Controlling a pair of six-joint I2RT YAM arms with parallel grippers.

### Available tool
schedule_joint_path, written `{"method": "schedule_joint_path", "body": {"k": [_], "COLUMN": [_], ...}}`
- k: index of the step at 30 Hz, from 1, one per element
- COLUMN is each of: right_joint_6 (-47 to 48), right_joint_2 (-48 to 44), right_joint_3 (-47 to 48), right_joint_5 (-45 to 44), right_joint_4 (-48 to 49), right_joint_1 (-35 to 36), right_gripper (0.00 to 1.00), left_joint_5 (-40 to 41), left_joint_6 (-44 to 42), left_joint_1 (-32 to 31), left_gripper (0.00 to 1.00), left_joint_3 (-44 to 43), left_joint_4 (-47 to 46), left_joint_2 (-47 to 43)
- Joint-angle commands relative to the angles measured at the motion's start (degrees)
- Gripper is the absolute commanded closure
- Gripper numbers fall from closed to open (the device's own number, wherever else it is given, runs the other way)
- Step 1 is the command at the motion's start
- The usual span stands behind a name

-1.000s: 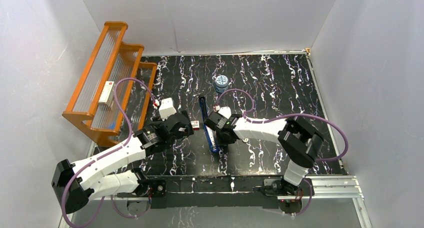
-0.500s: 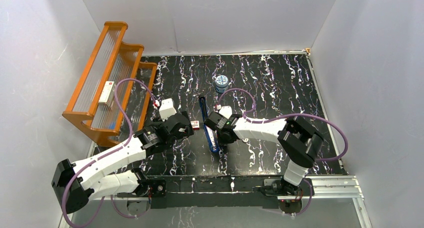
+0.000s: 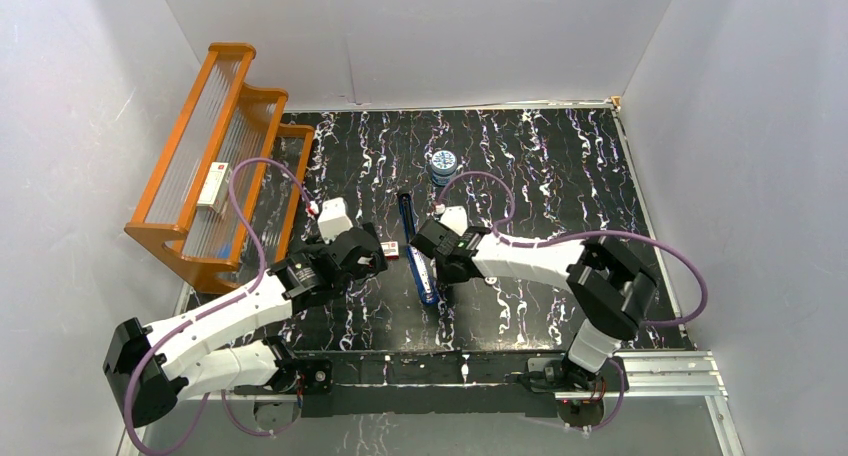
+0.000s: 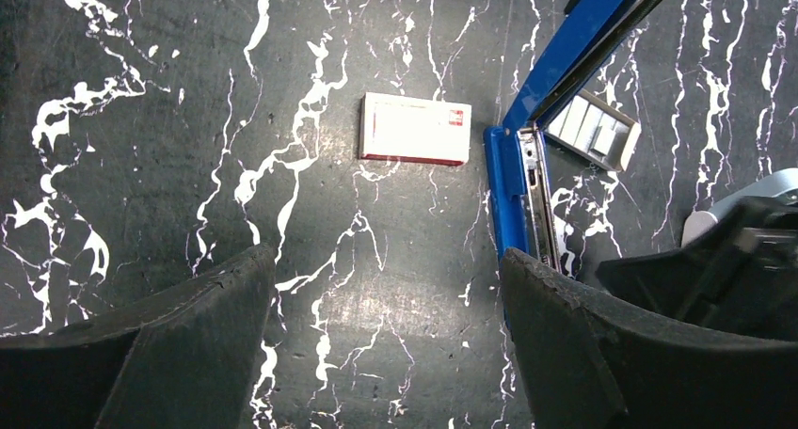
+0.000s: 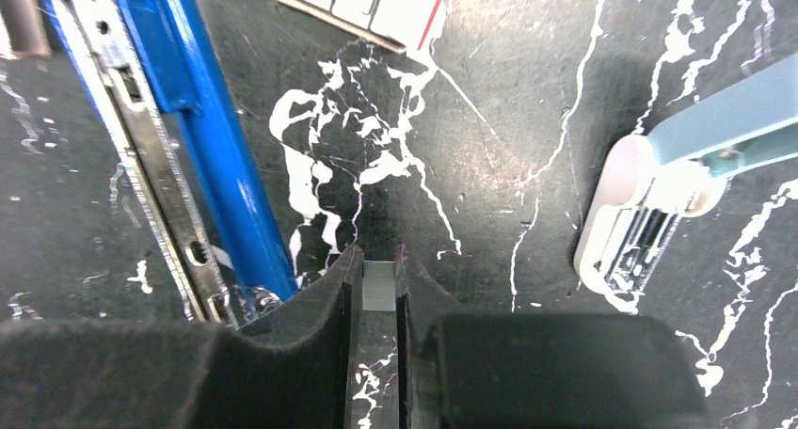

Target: Load the staples into the stapler

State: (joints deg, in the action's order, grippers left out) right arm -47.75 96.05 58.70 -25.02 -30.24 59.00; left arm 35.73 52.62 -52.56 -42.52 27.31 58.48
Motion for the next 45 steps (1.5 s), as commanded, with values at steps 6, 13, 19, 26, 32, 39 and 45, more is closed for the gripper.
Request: {"method": "schedule_joint_path", "body": {"k": [6,13,19,26,32,39,45], "right_joint_6": [6.06,10.98,13.58,15.11,15.23,14.93,14.61], "right_joint_2": [-6.34,-7.59,-5.91,-5.56,-4.44,-2.8,-1.69], "right_joint_3": [4.51,4.5,5.07,2.55,1.64,1.5,1.73], "right_joint_5": [-4.03,-0.08,2.3,3.5,2.91,1.92,1.95], "right_joint_4": [2.76,10.42,14.68,18.58,19.16,18.72,18.52], "right_joint_1": [-0.2,-0.1,0.87,2.59,3.13,3.22,3.2], "right_gripper": [0.76,0.75,0.75,0.75,0.75,0.75,0.75], "left_joint_5": [-4.07,-8.82,-10.08,-8.58,-5.88,-6.14,-6.23], "left_joint_6": [9.94,17.27,19.25,17.29,15.14,15.51,15.41], "left_joint_1": [0.51,0.51,0.52,0.52,0.47,0.48,0.5], "left_gripper": [0.14,0.14,0.14,0.14,0.14,0.14,0.14], "left_joint_3": [7.71,13.74,15.3,14.19,12.42,12.9,12.82], "left_joint_4": [4.04,2.93,2.07,2.29,3.89,3.82,3.72], "left_joint_2": [-3.38,-7.69,-8.02,-7.09,-7.62,-7.88,-7.59]}}
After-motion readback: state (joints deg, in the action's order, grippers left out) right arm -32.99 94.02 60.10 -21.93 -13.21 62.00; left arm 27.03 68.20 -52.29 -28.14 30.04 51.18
